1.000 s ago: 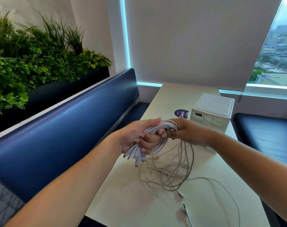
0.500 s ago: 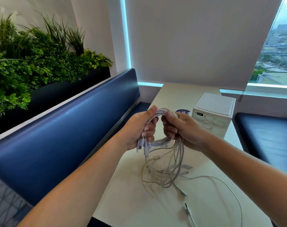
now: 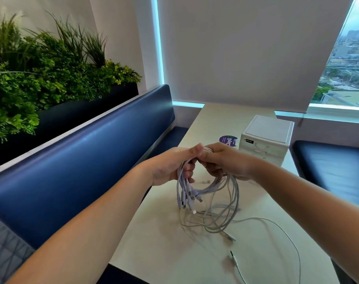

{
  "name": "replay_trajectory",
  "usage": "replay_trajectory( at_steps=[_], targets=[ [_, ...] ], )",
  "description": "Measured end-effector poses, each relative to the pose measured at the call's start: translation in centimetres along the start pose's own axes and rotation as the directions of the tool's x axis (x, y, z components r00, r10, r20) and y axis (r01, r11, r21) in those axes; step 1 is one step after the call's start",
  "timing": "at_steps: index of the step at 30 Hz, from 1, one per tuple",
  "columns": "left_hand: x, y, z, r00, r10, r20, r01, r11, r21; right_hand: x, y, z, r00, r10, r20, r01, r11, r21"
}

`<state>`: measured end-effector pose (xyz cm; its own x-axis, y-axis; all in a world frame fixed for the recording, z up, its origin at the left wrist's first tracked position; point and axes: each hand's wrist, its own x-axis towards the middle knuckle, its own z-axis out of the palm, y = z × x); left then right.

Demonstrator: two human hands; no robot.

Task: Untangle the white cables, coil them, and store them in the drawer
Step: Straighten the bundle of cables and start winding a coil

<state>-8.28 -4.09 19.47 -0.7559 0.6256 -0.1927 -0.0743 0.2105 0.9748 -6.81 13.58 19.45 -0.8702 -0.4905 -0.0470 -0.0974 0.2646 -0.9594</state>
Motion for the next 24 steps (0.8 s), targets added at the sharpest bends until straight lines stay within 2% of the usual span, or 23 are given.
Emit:
replay_trajectory(
  at_steps=[5, 9, 12, 14, 16, 18, 20, 24],
  targets=[
    [0.6, -0.9, 0.7, 0.983, 0.144, -0.113, -0.136, 0.988, 0.073, 0.3, -0.2, -0.8, 0.999, 0.031, -0.03, -0.032, 0.997, -0.063],
    [0.8, -1.3, 0.6, 0.966, 0.178, -0.187, -0.161, 0.981, 0.106, 0.3, -0.2, -1.1, 0.998, 0.022, -0.057, -0.026, 0.997, -0.072],
    [0.8, -1.7, 0.3, 0.965, 0.177, -0.192, -0.145, 0.975, 0.168, -0.2, -0.1, -1.3, 1.0, 0.027, -0.015, -0.028, 0.998, -0.048],
    [0.6, -1.7, 0.1, 0.974, 0.164, -0.16, -0.126, 0.967, 0.22, -0.7, -0.1, -1.5, 1.0, 0.022, -0.007, -0.023, 0.99, -0.138],
    [0.6, -1.7, -0.1, 0.98, 0.142, -0.138, -0.104, 0.963, 0.249, -1.0, -0.2, -1.6, 1.0, 0.006, -0.01, -0.009, 0.947, -0.321],
    [0.7, -1.7, -0.1, 0.975, 0.139, -0.171, -0.093, 0.963, 0.252, -1.1, -0.3, -1.8, 1.0, -0.006, 0.004, 0.007, 0.89, -0.456],
    [1.0, -1.7, 0.1, 0.963, 0.149, -0.226, -0.096, 0.968, 0.23, -1.1, -0.5, -2.0, 1.0, -0.019, 0.007, 0.02, 0.863, -0.504],
    [1.1, -1.4, 0.2, 0.936, 0.187, -0.298, -0.16, 0.981, 0.113, -1.4, -0.3, -2.8, 0.998, 0.055, 0.005, -0.048, 0.914, -0.403]
  ],
)
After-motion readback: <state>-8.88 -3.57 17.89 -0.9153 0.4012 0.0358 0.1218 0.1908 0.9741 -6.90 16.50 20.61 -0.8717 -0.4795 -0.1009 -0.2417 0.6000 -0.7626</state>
